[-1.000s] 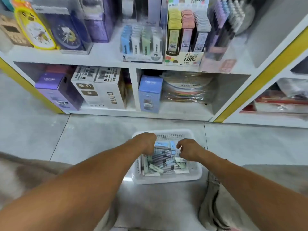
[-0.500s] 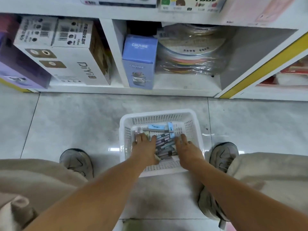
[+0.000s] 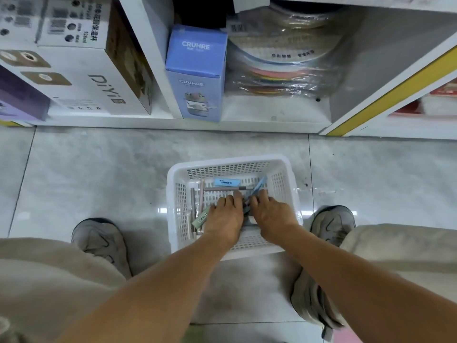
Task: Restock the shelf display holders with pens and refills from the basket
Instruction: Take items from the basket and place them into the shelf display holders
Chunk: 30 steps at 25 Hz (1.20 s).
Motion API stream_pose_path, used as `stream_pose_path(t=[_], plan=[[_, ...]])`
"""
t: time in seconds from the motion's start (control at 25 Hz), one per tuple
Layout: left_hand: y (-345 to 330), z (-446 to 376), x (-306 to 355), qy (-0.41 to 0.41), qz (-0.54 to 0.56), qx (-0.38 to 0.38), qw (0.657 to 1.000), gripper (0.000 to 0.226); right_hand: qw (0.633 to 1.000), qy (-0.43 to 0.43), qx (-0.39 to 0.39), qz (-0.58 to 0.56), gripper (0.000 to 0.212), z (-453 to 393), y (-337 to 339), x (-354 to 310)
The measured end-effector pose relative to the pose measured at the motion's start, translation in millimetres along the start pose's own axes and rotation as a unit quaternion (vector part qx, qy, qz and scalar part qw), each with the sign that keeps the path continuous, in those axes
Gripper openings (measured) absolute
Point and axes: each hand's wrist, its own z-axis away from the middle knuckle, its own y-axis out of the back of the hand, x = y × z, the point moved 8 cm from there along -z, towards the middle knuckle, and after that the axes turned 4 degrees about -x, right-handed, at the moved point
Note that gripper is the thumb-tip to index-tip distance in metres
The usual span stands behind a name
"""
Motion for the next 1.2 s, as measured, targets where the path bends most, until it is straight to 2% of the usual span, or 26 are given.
stream_pose_path(t=[0.12,0.28,0.44,0.6,0.68,0.84,0.88,0.92,1.0,1.04,1.12,1.2], plan=[[0.2,-5.7,-3.2,0.055,0.026,-0.01,0.998,0.063,0.995,0.008,0.011,-0.1,0.091,-1.2,-2.5,2.4],[-6.6,-9.7,-9.2,0.088,0.053,-0.024,0.994,0.047,0.973,0.009,0.039,-0.227,0.078,0.0,-1.4,3.4],[-8.4,-6.6,-17.4,0.073,0.069,-0.03,0.995,0.032,0.967,0.003,0.056,-0.249,0.075,4.6,0.3,10.4],[4.2,-5.2,-26.0,0.071,0.137,-0.105,0.983,0.021,0.963,-0.041,0.052,-0.262,0.085,10.1,10.4,22.2],[10.8,-0.1,-33.1,0.08,0.252,-0.147,0.953,0.016,0.955,-0.072,0.033,-0.286,0.088,17.6,17.6,27.5],[45.8,24.6,-27.1,0.039,0.473,-0.198,0.858,0.024,0.961,-0.076,0.037,-0.265,0.049,37.2,50.7,31.3],[59.6,32.0,-21.3,0.024,0.506,-0.202,0.839,0.028,0.947,-0.08,0.036,-0.309,0.039,43.1,63.5,34.6],[73.1,39.4,-15.0,0.014,0.537,-0.202,0.819,0.03,0.915,-0.078,0.033,-0.394,0.03,50.3,76.8,37.0],[102.8,52.9,-1.3,-0.007,0.594,-0.198,0.78,0.032,0.806,-0.04,0.002,-0.59,0.015,69.6,107.5,35.3],[118.6,58.7,6.2,-0.022,0.618,-0.194,0.762,0.031,0.76,-0.008,-0.017,-0.649,0.013,80.6,126.4,32.7],[154.7,71.6,19.7,-0.056,0.649,-0.172,0.739,0.024,0.698,0.051,-0.034,-0.713,0.016,105.0,165.1,32.6],[189.8,89.3,31.4,-0.075,0.662,-0.15,0.731,0.021,0.654,0.069,-0.023,-0.753,0.016,129.7,198.1,41.1]])
